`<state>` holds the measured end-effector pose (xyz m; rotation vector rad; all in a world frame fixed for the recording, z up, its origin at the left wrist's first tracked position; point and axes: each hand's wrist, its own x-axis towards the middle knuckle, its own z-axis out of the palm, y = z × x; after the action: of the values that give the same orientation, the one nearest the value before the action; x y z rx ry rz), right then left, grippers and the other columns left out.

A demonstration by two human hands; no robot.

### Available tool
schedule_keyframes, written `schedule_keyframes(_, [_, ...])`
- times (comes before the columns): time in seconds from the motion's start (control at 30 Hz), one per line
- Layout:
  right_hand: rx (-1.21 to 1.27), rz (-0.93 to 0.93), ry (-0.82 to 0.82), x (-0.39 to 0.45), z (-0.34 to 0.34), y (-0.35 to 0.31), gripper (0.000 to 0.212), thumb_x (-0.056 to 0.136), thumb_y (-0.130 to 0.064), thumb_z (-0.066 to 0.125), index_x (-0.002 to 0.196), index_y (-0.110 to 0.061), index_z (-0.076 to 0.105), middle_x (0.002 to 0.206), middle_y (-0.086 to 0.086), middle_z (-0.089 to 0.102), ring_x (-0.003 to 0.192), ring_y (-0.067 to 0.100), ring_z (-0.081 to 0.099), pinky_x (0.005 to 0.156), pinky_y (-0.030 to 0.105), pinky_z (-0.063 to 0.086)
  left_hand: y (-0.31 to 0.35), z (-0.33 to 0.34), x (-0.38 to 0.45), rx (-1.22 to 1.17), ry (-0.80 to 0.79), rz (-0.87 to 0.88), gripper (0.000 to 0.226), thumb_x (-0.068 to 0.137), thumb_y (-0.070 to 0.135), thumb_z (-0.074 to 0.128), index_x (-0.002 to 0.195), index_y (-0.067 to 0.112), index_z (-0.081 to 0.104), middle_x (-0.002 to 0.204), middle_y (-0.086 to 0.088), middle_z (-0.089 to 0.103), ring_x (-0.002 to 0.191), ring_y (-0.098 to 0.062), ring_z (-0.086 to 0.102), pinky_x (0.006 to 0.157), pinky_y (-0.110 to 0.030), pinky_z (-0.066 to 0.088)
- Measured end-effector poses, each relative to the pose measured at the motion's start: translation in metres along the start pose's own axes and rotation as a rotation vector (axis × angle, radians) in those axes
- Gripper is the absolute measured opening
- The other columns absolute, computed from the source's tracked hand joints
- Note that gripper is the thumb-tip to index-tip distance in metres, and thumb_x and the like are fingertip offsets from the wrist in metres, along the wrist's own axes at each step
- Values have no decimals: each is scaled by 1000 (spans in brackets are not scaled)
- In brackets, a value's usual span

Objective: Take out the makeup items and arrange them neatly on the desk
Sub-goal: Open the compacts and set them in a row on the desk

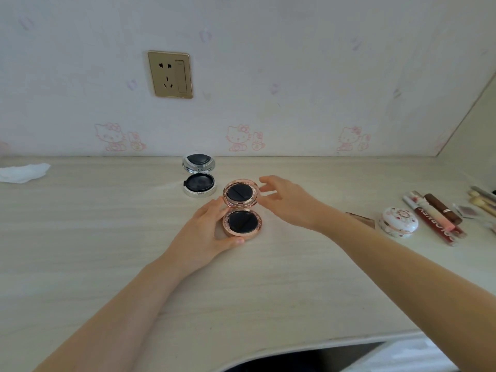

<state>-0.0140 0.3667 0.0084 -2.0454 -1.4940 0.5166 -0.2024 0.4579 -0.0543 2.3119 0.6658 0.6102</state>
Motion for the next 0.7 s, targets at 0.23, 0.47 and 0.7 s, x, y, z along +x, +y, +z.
schedule_keyframes(0.23, [-57,-61,-4,-33,31,18,80,88,-43,60,150,-15,17,141,-2,48,130,17,42,96,18,29,1,-1,1,67,-21,-35,104,69,51,77,151,28,16,143,13,45,135,-4,28,105,-17,23])
schedule_keyframes(0.47, [-5,-80,69,-37,41,12,90,84,-43,67,150,-9,16,135,-6,55,125,14,41,80,2,21,5,-6,-3,25,25,-59,82,64,56,78,132,29,41,105,52,47,116,11,44,85,5,24])
schedule_keyframes(0.7, [7,-101,135,-34,47,9,84,81,-33,72,146,-3,27,128,-1,61,121,23,49,80,11,28,5,-4,-3,0,89,-49,72,63,55,78,122,24,52,96,51,53,91,37,38,77,7,28])
